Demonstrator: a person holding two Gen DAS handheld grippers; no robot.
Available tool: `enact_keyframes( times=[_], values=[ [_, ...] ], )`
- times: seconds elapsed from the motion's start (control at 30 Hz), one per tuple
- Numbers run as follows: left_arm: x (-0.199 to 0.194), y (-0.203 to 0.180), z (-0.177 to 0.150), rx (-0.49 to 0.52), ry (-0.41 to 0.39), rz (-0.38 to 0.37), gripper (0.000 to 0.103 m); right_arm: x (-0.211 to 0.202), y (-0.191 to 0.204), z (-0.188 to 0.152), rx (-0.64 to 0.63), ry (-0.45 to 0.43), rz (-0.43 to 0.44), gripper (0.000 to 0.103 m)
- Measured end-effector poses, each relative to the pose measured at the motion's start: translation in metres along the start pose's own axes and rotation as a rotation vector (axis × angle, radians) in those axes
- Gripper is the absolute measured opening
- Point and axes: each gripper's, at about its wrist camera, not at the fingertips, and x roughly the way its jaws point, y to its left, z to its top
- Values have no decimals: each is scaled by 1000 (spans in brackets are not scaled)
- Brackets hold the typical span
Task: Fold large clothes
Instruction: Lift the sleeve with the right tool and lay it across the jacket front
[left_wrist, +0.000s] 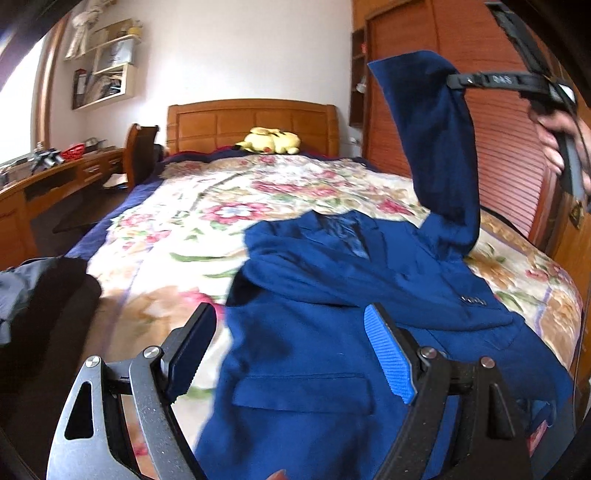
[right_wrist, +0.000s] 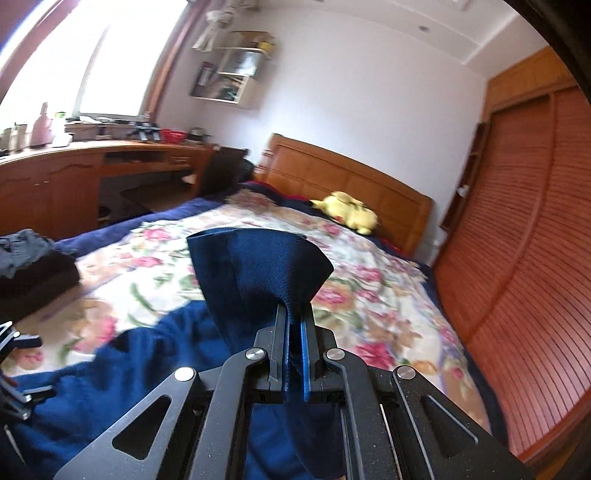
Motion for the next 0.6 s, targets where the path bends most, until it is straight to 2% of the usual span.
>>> enact_keyframes(
  times=[0.1, 0.27, 0.4, 0.6],
  values=[
    [-7, 18, 1, -44, -14, 16, 83, -13, 17, -3, -12, -10, 63, 4],
    [-13, 36, 0, -66, -24, 56, 83, -25, 48, -17, -47, 22, 148, 4],
    [-15, 47, -3, -86, -26, 76, 83, -21, 56, -28, -40, 61, 209, 5],
    [-16, 51, -6, -89, -29, 91, 83, 1, 49, -27, 19, 144, 300, 5]
  ],
)
